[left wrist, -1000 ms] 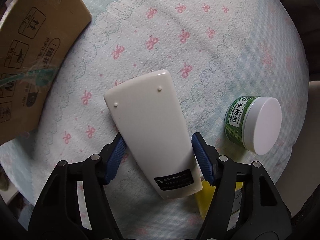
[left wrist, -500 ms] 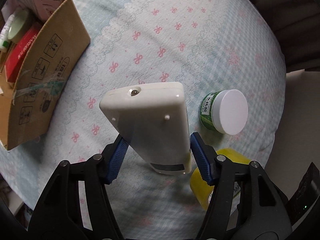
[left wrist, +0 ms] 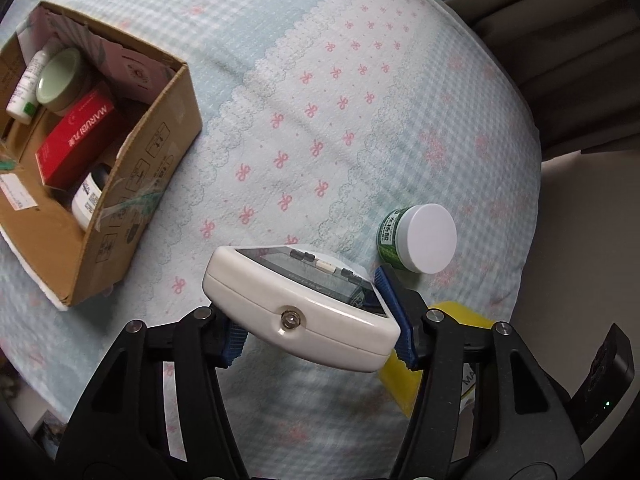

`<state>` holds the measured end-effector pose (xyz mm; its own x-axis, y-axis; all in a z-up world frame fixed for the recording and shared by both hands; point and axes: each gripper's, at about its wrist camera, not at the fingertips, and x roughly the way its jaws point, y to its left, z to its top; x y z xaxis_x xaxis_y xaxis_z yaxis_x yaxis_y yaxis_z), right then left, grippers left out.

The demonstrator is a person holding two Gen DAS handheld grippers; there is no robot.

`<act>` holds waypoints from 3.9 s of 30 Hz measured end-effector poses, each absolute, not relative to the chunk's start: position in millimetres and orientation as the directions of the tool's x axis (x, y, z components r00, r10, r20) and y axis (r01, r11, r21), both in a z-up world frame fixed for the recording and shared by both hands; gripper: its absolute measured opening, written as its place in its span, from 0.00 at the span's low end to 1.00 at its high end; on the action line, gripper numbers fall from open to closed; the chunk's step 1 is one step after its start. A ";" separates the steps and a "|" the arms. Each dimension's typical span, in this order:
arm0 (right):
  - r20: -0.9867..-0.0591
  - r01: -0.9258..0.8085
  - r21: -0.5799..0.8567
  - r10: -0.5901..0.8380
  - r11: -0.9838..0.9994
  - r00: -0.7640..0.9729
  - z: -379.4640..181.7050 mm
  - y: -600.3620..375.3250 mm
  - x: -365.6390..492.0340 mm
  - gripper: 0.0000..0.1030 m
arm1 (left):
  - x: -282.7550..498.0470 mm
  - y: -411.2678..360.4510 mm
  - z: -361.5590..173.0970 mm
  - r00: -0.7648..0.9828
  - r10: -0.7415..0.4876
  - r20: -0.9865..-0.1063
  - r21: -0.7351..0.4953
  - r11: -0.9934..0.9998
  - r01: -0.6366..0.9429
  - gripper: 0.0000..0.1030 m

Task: Organize rigid objects
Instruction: 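Carry the remote and yellow tape into the cardboard box and release both, then lift both tools out of the box toward the green jar and earbud case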

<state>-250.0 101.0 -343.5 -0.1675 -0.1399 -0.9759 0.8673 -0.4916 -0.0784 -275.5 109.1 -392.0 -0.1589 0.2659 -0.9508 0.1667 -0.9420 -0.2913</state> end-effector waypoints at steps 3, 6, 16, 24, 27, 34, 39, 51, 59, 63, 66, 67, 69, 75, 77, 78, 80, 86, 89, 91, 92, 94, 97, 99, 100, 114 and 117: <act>-0.973 0.863 -0.077 -0.152 -0.499 -0.175 -334.4 99.5 -244.7 0.12 | -274.7 102.2 -384.1 -0.177 0.277 -0.945 -0.307 -0.935 0.178 0.52; -0.970 0.861 -0.076 -0.165 -0.504 -0.181 -321.8 98.3 -237.5 0.12 | -268.4 91.9 -366.6 -0.201 0.288 -0.936 -0.325 -0.928 0.182 0.52; -0.951 0.858 -0.055 -0.236 -0.510 -0.201 -261.5 75.2 -199.4 0.12 | -260.6 37.0 -280.4 -0.332 0.313 -0.890 -0.373 -0.918 0.135 0.52; -0.934 0.867 -0.015 -0.303 -0.499 -0.190 -224.8 31.2 -144.7 0.12 | -255.6 -47.2 -220.8 -0.411 0.306 -0.859 -0.374 -0.923 0.094 0.52; -0.929 0.864 0.001 -0.320 -0.503 -0.185 -219.6 10.8 -121.2 0.12 | -256.8 -84.9 -206.4 -0.423 0.298 -0.856 -0.358 -0.931 0.068 0.52; -0.929 0.799 0.055 -0.324 -0.598 -0.178 -228.3 -35.2 -72.6 0.12 | -274.3 -169.2 -205.4 -0.382 0.296 -0.875 -0.324 -0.946 0.008 0.52; -0.937 0.746 0.071 -0.300 -0.662 -0.177 -249.3 -64.6 -44.6 0.12 | -295.8 -217.2 -221.2 -0.342 0.295 -0.892 -0.308 -0.951 -0.017 0.52; -0.960 0.598 0.112 -0.243 -0.793 -0.142 -318.9 -115.6 -28.5 0.12 | -345.8 -268.6 -265.2 -0.268 0.237 -0.934 -0.199 -0.966 -0.164 0.52; -0.970 0.496 0.159 -0.229 -0.854 -0.083 -373.6 -131.6 -37.6 0.12 | -358.2 -254.8 -293.3 -0.220 0.175 -0.960 -0.103 -0.947 -0.306 0.52; -0.973 0.455 0.170 -0.222 -0.874 -0.063 -392.4 -135.7 -41.2 0.12 | -356.4 -229.2 -304.1 -0.208 0.133 -0.969 -0.032 -0.903 -0.429 0.52; -0.975 0.428 0.174 -0.218 -0.887 -0.054 -403.0 -139.2 -45.9 0.12 | -356.6 -207.6 -314.0 -0.209 0.104 -0.972 0.021 -0.853 -0.522 0.52; -0.975 0.422 0.175 -0.215 -0.890 -0.049 -406.4 -140.5 -48.4 0.13 | -357.5 -200.1 -318.9 -0.200 0.092 -0.975 0.033 -0.836 -0.548 0.53; -0.977 0.422 0.178 -0.211 -0.889 -0.032 -412.8 -144.8 -52.0 0.17 | -358.2 -185.6 -326.6 -0.189 0.081 -0.979 0.048 -0.803 -0.594 0.53; -0.981 0.446 0.116 -0.172 -0.887 -0.086 -409.2 -150.6 -59.0 0.81 | -351.3 -163.4 -335.3 -0.195 0.068 -0.978 0.086 -0.723 -0.685 1.00; -0.974 0.448 0.106 -0.183 -0.888 -0.134 -398.5 -146.3 -59.9 0.97 | -352.7 -171.1 -337.3 -0.172 0.088 -0.981 0.050 -0.743 -0.667 1.00; -0.972 0.447 0.097 -0.181 -0.889 -0.149 -394.8 -144.1 -60.0 0.97 | -353.8 -176.0 -339.1 -0.165 0.092 -0.982 0.039 -0.756 -0.653 1.00; -0.970 0.444 0.106 -0.191 -0.890 -0.153 -391.1 -142.1 -61.2 1.00 | -356.4 -185.9 -342.9 -0.154 0.087 -0.984 0.028 -0.782 -0.623 1.00; -0.962 0.425 0.139 -0.224 -0.894 -0.156 -385.9 -140.0 -62.5 1.00 | -359.3 -203.5 -343.8 -0.146 0.090 -0.985 0.007 -0.828 -0.560 1.00; -0.960 0.434 0.122 -0.218 -0.893 -0.178 -380.5 -142.0 -60.2 1.00 | -359.0 -204.0 -337.0 -0.152 0.101 -0.983 -0.001 -0.835 -0.550 1.00; -0.960 0.440 0.120 -0.216 -0.890 -0.175 -376.6 -143.5 -59.3 1.00 | -357.6 -203.6 -332.6 -0.157 0.107 -0.982 -0.004 -0.837 -0.547 1.00; -0.960 0.440 0.119 -0.216 -0.890 -0.176 -374.1 -143.8 -58.8 1.00 | -357.1 -203.5 -330.3 -0.160 0.109 -0.981 -0.004 -0.837 -0.547 1.00; -0.962 0.442 0.116 -0.212 -0.889 -0.174 -368.7 -144.8 -57.4 1.00 | -355.4 -203.0 -324.0 -0.166 0.117 -0.979 -0.007 -0.839 -0.544 1.00; -0.962 0.452 0.104 -0.206 -0.886 -0.182 -357.4 -144.8 -53.7 1.00 | -352.4 -202.7 -311.7 -0.183 0.132 -0.974 -0.014 -0.845 -0.535 1.00; -0.961 0.460 0.104 -0.209 -0.882 -0.183 -348.9 -144.2 -50.2 1.00 | -349.4 -202.6 -301.9 -0.198 0.139 -0.970 -0.013 -0.849 -0.529 1.00; -0.959 0.462 0.104 -0.211 -0.881 -0.187 -343.9 -143.5 -48.3 1.00 | -347.8 -202.6 -296.6 -0.206 0.142 -0.968 -0.013 -0.851 -0.526 1.00; -0.907 0.526 0.044 -0.255 -0.850 -0.336 -251.8 -107.5 -18.9 1.00 | -309.9 -191.2 -220.7 -0.356 0.153 -0.922 0.025 -0.893 -0.449 1.00; -0.895 0.511 0.013 -0.238 -0.859 -0.377 -234.4 -81.4 -20.6 1.00 | -298.8 -177.2 -201.9 -0.407 0.182 -0.895 0.016 -0.900 -0.436 1.00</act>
